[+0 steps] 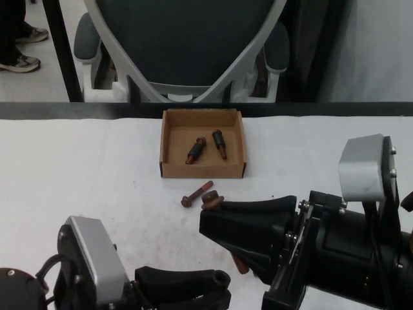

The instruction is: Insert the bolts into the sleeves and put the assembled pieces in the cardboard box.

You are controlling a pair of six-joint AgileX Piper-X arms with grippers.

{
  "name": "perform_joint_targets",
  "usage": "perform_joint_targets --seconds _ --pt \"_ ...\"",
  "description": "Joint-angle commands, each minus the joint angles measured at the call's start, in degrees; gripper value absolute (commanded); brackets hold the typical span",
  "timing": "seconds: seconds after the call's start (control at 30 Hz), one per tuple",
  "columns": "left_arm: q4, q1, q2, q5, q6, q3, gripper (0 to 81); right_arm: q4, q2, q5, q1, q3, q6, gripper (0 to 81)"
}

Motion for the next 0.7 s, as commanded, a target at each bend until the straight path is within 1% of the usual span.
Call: perform_joint_targets --seconds 0.0,0.2,0.3,0.37,0.47,0.67 --pt "-4.0 -0.1 1.5 -0.6 -0.8 -0.6 0.8 -1.4 -0.1 0.3 0.0 -0.7 -0.2 0.3" --pt "-11.2 -0.1 6.9 -0.2 -2.8 -0.6 0.8 -1.4 -0.1 1.4 0.0 -1.0 -0.1 0.3" --pt "-14.3 -0.1 8.0 2.3 -4.6 -0.6 0.8 -1.5 -0.1 1.9 0.0 -1.2 -0.5 0.3" --pt "-16.2 -0.2 8.0 2.9 -5.7 -0.6 0.8 -1.5 -0.1 2.7 0.0 -1.3 -0.5 0.3" --pt "-16.5 -0.2 8.0 2.9 -6.1 -0.6 0.8 -1.5 0.4 2.7 0.0 -1.5 -0.5 0.3" --pt "-16.8 -0.2 8.0 5.9 -8.0 -0.6 0.8 -1.6 1.2 2.6 0.0 -1.4 -0.5 0.3"
